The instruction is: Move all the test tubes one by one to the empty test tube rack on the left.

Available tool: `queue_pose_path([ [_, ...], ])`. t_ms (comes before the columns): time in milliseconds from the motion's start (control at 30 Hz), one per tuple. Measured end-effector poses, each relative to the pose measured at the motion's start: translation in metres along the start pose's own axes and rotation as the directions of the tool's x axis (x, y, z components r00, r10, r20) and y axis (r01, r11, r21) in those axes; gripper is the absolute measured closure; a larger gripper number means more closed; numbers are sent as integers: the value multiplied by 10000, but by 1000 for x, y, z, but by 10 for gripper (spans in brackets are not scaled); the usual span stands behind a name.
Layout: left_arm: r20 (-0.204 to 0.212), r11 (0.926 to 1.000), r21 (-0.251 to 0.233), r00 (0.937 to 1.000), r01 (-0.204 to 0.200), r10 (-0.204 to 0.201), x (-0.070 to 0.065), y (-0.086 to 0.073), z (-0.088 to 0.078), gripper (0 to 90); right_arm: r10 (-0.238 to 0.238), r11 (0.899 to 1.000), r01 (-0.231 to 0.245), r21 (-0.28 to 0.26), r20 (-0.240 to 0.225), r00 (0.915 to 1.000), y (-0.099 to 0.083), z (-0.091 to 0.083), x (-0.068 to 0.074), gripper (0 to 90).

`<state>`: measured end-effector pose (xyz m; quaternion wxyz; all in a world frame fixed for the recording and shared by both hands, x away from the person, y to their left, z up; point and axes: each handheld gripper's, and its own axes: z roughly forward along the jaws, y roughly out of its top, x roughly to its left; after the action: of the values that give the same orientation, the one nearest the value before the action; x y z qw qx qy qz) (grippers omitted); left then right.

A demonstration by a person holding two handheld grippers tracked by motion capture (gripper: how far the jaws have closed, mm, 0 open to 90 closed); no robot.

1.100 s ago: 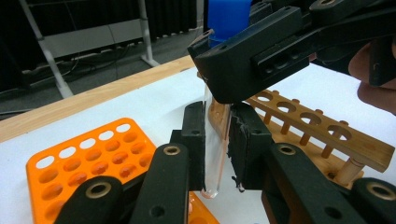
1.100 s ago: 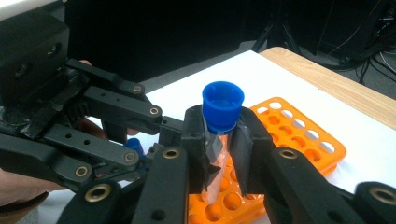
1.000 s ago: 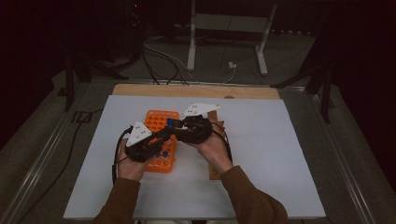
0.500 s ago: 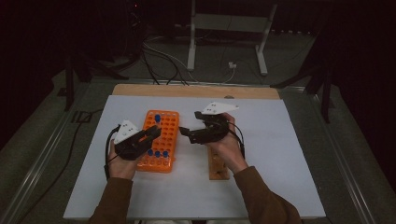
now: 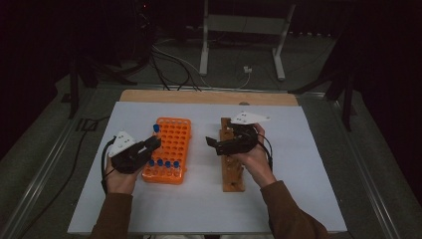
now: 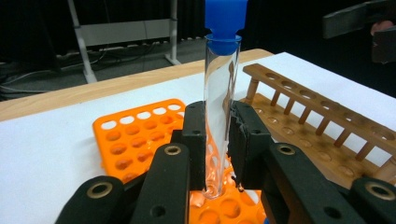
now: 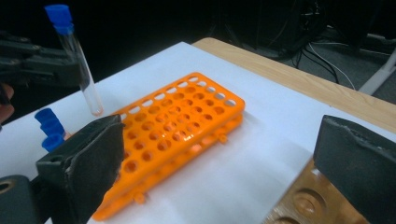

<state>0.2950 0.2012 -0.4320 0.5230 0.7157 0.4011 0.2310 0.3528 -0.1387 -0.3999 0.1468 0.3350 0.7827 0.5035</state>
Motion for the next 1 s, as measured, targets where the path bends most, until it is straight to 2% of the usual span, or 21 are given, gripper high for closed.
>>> queue_pose_path([
  [533, -366, 9994, -32, 9988, 331, -332, 12, -18, -21, 784, 322, 9992, -311, -245, 457, 9984, -17, -27, -21, 3],
  [733, -553, 9996, 100, 9982, 245, -239, 13, -26, -26, 784, 403, 9987, -383, -344, 572, 9976, -22, -35, -25, 4],
  [1000, -568, 9986, 199, 9973, 482, -470, 17, -38, -31, 783, 455, 9982, -428, -411, 670, 9967, -30, -44, -28, 4],
])
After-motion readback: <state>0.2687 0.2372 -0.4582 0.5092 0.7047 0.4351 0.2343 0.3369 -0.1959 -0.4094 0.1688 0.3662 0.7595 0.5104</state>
